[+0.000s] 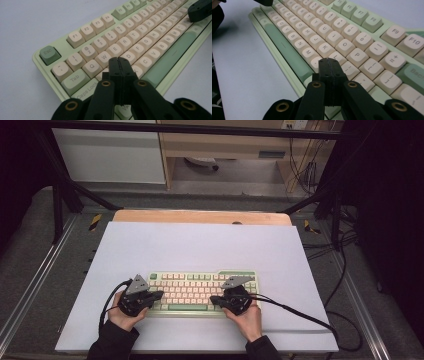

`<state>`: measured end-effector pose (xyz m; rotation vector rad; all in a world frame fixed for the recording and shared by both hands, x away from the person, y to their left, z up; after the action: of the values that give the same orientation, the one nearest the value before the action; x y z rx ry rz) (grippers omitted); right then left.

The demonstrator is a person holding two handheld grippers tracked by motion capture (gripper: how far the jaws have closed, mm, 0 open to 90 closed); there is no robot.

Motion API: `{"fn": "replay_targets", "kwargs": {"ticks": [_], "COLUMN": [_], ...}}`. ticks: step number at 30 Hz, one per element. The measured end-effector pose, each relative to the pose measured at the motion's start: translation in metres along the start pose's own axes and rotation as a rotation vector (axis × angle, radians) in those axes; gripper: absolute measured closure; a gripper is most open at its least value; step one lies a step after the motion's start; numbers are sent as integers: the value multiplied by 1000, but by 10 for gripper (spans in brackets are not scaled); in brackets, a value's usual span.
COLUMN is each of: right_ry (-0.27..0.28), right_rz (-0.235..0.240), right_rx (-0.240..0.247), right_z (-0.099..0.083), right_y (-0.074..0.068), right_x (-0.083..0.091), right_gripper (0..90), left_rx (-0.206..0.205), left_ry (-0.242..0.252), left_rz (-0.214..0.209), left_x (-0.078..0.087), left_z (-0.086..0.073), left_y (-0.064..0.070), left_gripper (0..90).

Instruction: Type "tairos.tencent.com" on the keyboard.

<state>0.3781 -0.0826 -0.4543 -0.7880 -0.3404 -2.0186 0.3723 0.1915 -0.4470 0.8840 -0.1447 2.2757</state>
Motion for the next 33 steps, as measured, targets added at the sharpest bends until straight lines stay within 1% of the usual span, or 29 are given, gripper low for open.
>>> {"fn": "replay_targets", "kwargs": {"ticks": [8,14,17,20,27,30,33], "right_ry": [17,19,22,24,11,11,12], "right_rz": [-20,-25,-26,-24,-24,-24,-23], "right_rx": [15,-3,-2,-5,-7,-1,-2], "right_z": [4,1,1,0,-3,-4,-3], "right_y": [4,8,9,10,12,12,11], "right_x": [15,20,22,23,23,23,23], "right_gripper": [900,900,900,900,900,900,900], "left_rx": [-6,-8,-11,-18,-34,-35,-47], "left_ry": [0,3,3,1,1,3,2], "left_rz": [-3,-6,-12,-15,-22,-26,-31], "left_x": [0,0,-1,-2,-7,-10,-15], "left_z": [0,2,4,6,12,17,22], "left_y": [2,4,7,10,19,24,30], "left_gripper": [900,900,900,900,900,900,900]}}
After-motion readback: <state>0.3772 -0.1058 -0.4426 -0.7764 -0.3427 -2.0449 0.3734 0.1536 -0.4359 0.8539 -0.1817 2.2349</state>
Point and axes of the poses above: each handheld gripper's, and its own axes: x roughly backward along the jaws, z roughly out of its top, y roughly to its right, the point moved 4 cm from there along -x, roughly forward along the jaws, and after that the axes turned 8 degrees about x, right-handed, at the moved point
